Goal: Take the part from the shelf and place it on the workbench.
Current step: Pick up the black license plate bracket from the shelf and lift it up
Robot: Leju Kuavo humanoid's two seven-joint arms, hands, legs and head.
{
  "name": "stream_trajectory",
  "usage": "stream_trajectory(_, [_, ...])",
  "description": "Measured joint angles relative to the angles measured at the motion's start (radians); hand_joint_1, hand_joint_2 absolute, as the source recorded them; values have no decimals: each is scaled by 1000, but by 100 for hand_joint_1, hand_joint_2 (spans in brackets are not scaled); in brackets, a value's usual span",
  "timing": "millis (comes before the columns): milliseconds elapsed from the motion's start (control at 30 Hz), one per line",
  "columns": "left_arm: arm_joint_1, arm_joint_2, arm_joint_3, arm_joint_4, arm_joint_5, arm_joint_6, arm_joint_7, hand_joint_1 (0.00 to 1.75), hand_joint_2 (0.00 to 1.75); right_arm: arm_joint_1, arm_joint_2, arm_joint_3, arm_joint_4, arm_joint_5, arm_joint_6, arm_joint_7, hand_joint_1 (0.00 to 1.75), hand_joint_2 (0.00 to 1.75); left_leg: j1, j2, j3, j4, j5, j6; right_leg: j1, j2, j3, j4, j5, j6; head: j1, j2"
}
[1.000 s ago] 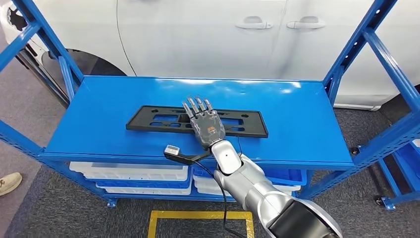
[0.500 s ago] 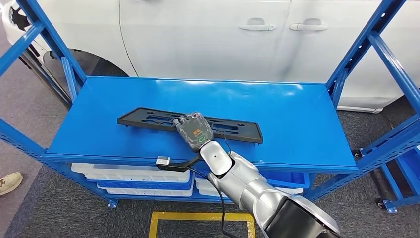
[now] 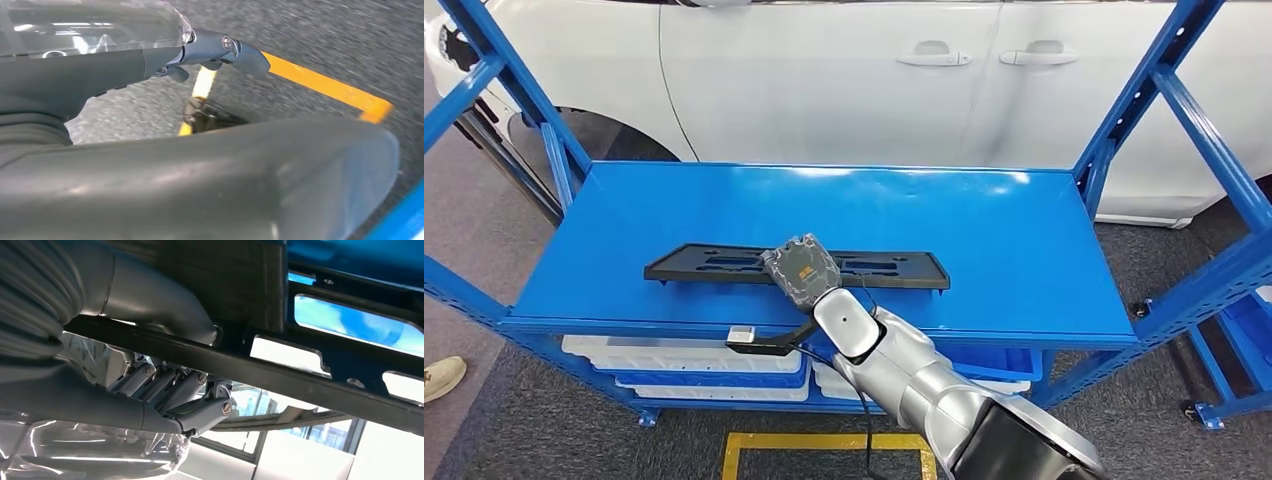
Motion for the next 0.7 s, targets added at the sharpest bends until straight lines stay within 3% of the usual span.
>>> stream_trajectory(33, [1, 0, 0, 0, -6, -6, -23, 0, 175, -1, 0, -3, 0, -3, -6, -2, 175, 175, -2, -1, 2, -3, -2, 7, 1, 1, -1, 0, 0, 5, 0, 0])
stream_trajectory(133, [2, 0, -1, 0, -17, -15, -77, 0, 175, -4, -1, -21, 1, -7, -24, -12, 175, 175, 1, 1, 2, -10, 5, 26, -2, 0, -10, 23, -19, 21, 0, 0])
stream_trajectory(167, [2, 0, -1, 0, -19, -17, -86, 0, 175, -6, -1, -28, 2, -8, -31, -16, 175, 175, 2, 2, 3, -12, 7, 31, -3, -1, -27, 61, -44, 26, 0, 0])
stream_trajectory(233, [2, 1, -2, 0, -25, -21, -94, 0, 175, -6, -2, -44, 2, -11, -47, -24, 175, 175, 1, 3, 0, -13, 9, 36, -7, -2, -87, 190, -108, 32, 0, 0])
stream_trajectory(267, [3, 1, -2, 0, -29, -22, -96, 0, 175, -5, -3, -53, 2, -15, -57, -29, 175, 175, 1, 3, -1, -13, 9, 36, -9, -3, -117, 251, -129, 34, 0, 0])
stream_trajectory(300, [3, 1, -3, 0, -31, -22, -98, 0, 175, -3, -3, -62, 1, -21, -67, -36, 175, 175, 1, 3, -1, -12, 9, 36, -10, -3, -135, 284, -133, 34, 0, 0])
stream_trajectory(333, [3, 2, -4, 0, -33, -22, -100, 0, 175, -3, -4, -72, -1, -28, -80, -43, 175, 175, 1, 2, -2, -12, 9, 36, -11, -3, -133, 277, -116, 34, 0, 0])
stream_trajectory(367, [3, 1, -5, 0, -34, -22, -102, 0, 175, -2, -4, -83, -7, -37, -94, -51, 175, 175, 1, 1, -1, -10, 8, 35, -11, -3, -113, 231, -83, 32, 0, 0])
stream_trajectory(400, [3, 1, -6, 0, -35, -22, -105, 0, 175, -1, -4, -96, -18, -47, -110, -60, 175, 175, 1, 0, -1, -9, 7, 33, -12, -3, -81, 161, -45, 29, 0, 0])
stream_trajectory(467, [2, 1, -6, 0, -34, -21, -110, 0, 175, -1, -5, -124, -49, -72, -142, -78, 175, 175, -2, -1, -4, -4, 4, 26, -9, -3, -29, 43, -1, 22, 0, 0])
stream_trajectory(500, [2, 1, -6, 0, -33, -19, -112, 0, 175, 1, -7, -139, -67, -88, -156, -90, 175, 175, -4, -1, -6, -4, 4, 21, -7, -3, -19, 16, 4, 18, 0, 0])
stream_trajectory(600, [2, 1, -6, 0, -23, -16, -130, 0, 175, 28, -18, -199, -158, -211, -187, -178, 175, 175, -1, -1, -6, -5, 2, 3, -4, -3, -15, 2, 4, 2, 0, 0])
stream_trajectory(667, [3, 1, -3, 0, -14, -19, -146, 0, 175, 58, -28, -253, -251, -337, -199, -258, 175, 175, 2, 0, -26, 41, -31, -5, -7, -6, -10, -7, 8, -11, 0, 0])
stream_trajectory(700, [4, 1, -1, 0, -10, -20, -152, 0, 175, 72, -33, -280, -297, -400, -202, -297, 175, 175, 3, 0, -50, 94, -60, -7, -8, -7, -8, -9, 8, -14, 0, 0])
